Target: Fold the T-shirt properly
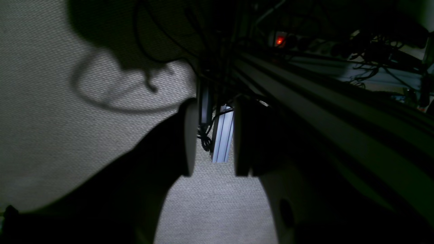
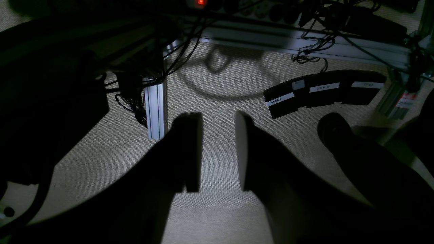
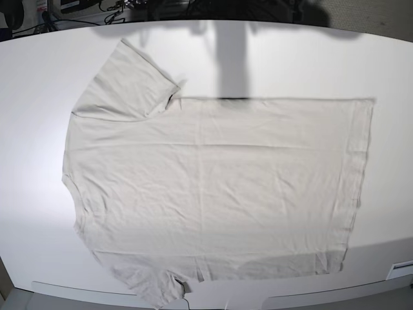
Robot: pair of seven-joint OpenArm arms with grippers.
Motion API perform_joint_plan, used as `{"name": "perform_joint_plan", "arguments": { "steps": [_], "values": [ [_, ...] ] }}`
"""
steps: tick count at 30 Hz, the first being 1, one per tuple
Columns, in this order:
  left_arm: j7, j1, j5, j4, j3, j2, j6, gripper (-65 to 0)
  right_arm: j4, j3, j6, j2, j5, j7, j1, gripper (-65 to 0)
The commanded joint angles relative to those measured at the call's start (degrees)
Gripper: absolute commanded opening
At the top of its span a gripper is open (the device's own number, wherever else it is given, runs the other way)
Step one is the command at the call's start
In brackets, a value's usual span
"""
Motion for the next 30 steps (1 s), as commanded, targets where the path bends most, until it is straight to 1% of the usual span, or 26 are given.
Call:
{"name": "perform_joint_plan", "arguments": {
  "steps": [1,6,11,18,21,23,27,30],
  "values": [
    [-0.42,0.33,0.22,0.24,0.04,-0.04,-0.20,-47.0,0.26,0.11,0.31,0.57,0.31,0.48,-0.15,-47.2],
    [-1.46,0.33,0.20,0.24,0.04,-0.02,-0.20,-47.0,0.26,0.11,0.02,1.66,0.55,2.97,-0.17,-47.2],
    [-1.53,0.35,0.20,0.24,0.04,-0.02,-0.20,-47.0,0.26,0.11,0.07,2.75,5.07,3.26,-0.50,-47.2],
    [-1.51,0.35,0.20,0.24,0.04,-0.02,-0.22,-47.0,0.26,0.11,0.17,3.41,4.98,3.19,-1.29,-47.2],
    [-1.53,0.50,0.22,0.24,0.04,-0.02,-0.22,-47.6,0.26,0.11,0.26,3.58,4.96,2.36,-1.27,-47.2],
    [-1.51,0.70,0.22,0.24,0.04,-0.02,-0.22,-47.6,0.26,0.11,0.81,3.61,4.79,2.32,-1.31,-47.2],
    [-1.75,2.40,0.20,1.55,0.04,-0.02,-0.22,-47.6,0.48,0.11,3.10,4.09,4.76,2.60,-2.43,-47.2],
    [-1.73,4.85,0.22,4.70,0.04,-0.02,-0.22,-47.6,1.68,0.11,3.30,4.90,4.72,3.02,-3.98,-47.2]
  ]
}}
